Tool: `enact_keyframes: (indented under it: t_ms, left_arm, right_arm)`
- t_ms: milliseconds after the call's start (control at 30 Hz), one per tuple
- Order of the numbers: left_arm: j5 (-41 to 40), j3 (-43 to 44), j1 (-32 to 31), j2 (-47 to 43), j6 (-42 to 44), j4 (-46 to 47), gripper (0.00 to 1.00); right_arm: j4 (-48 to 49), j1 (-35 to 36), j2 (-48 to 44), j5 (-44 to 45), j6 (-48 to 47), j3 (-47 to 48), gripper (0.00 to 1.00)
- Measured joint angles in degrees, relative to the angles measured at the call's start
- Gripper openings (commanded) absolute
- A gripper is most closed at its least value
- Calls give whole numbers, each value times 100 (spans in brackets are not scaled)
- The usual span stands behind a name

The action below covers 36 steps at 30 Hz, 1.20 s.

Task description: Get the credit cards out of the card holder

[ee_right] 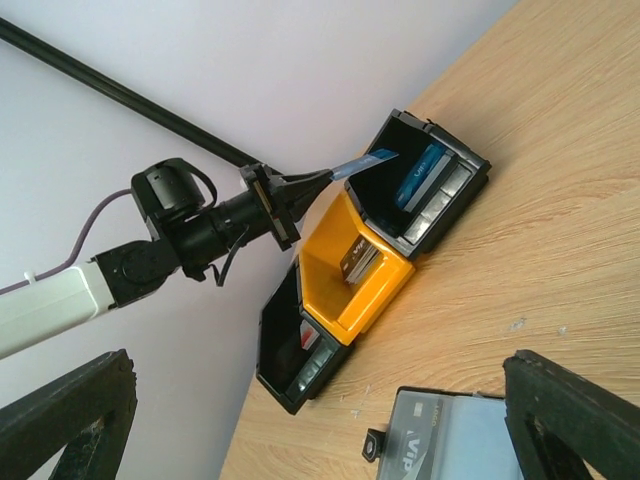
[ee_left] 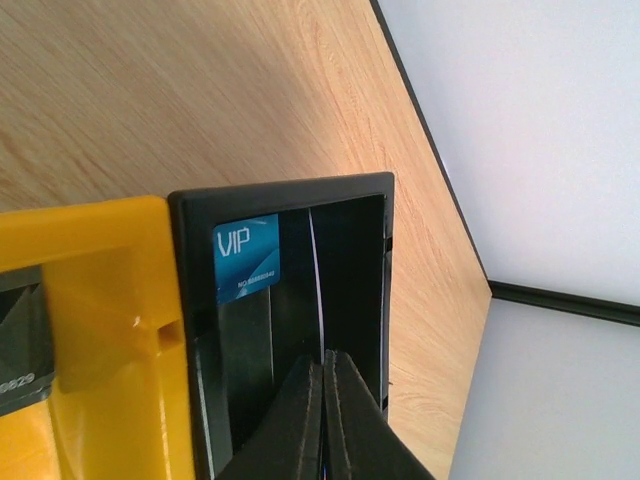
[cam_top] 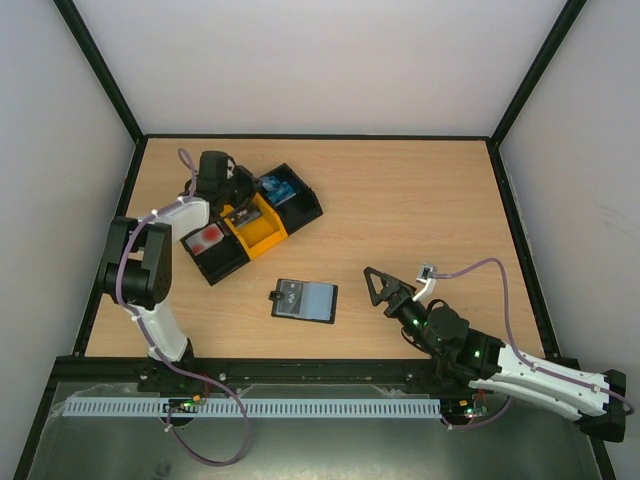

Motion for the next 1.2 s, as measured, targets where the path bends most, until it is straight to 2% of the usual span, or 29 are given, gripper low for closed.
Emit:
enact_keyframes:
  t_ms: [600,1200]
  left_arm:
    - [-365,688,-232,813,26,-269,3]
    - [-885,894,-334,942,256,-389,4]
  right_arm:
    - [-208,0,-92,219,-87,85,98]
    - [-256,0,-155,256,-94,85,98]
